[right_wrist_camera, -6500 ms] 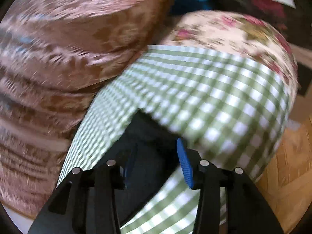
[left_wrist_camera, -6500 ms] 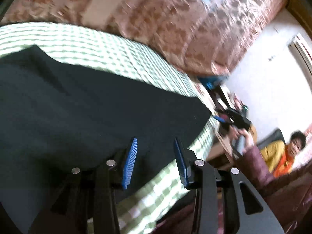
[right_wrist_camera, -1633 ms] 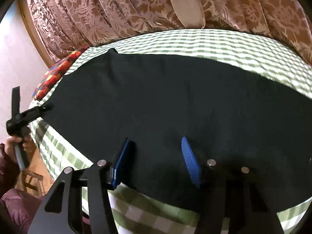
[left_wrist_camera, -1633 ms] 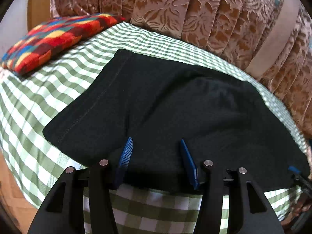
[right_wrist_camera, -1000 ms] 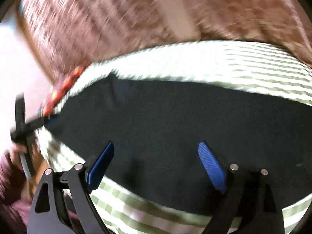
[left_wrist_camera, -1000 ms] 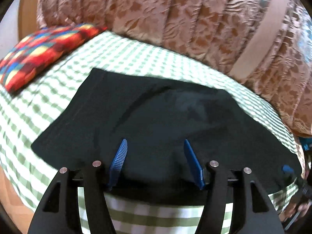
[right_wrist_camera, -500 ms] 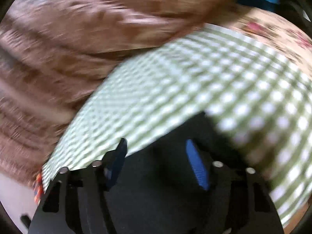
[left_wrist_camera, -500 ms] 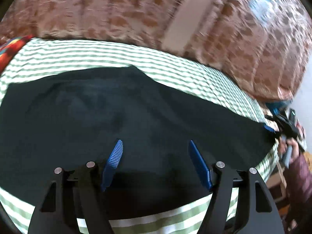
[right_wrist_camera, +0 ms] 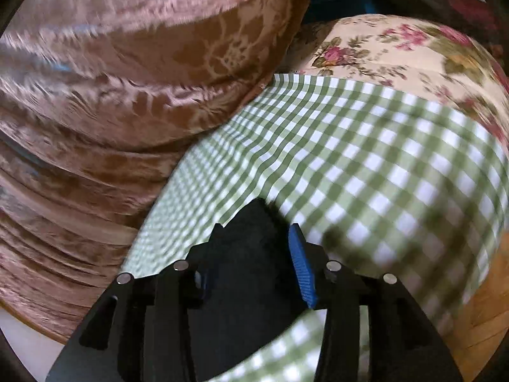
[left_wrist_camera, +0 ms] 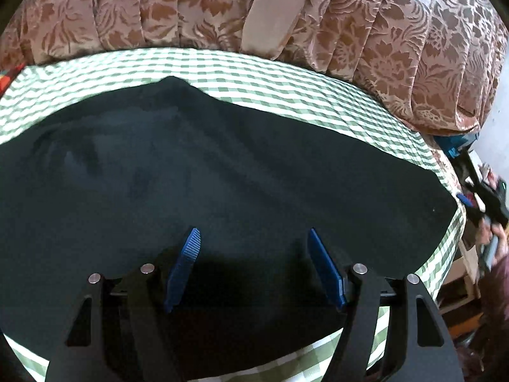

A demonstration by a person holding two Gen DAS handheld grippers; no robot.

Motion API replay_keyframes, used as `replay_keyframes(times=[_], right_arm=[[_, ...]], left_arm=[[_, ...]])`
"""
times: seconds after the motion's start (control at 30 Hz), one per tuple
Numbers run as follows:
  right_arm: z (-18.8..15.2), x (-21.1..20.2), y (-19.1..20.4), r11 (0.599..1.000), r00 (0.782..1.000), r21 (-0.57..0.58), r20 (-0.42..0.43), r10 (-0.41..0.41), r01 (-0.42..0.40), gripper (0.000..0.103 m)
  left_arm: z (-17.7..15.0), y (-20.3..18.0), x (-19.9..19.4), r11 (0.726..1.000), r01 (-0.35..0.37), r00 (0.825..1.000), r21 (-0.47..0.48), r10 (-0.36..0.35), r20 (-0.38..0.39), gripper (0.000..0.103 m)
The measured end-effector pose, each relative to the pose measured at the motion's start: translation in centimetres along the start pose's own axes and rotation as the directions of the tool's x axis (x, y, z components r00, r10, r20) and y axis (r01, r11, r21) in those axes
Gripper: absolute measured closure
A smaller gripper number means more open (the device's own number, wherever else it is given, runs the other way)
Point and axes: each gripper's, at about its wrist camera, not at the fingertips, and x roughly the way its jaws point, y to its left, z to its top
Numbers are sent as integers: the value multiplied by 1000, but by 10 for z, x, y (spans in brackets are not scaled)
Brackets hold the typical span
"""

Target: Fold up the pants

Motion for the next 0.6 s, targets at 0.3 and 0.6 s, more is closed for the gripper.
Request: replay_keyframes(times=[0.3, 0.6], right_arm=[[-43, 4, -35, 979, 991, 193, -108, 86, -64, 46], [-38, 36, -28, 990, 996, 144, -92, 22, -8, 82]], left_arm=[[-1, -2, 4, 998, 55, 998, -30, -55, 5, 14], [1, 5, 8, 994, 90, 996, -64, -91, -23, 12]])
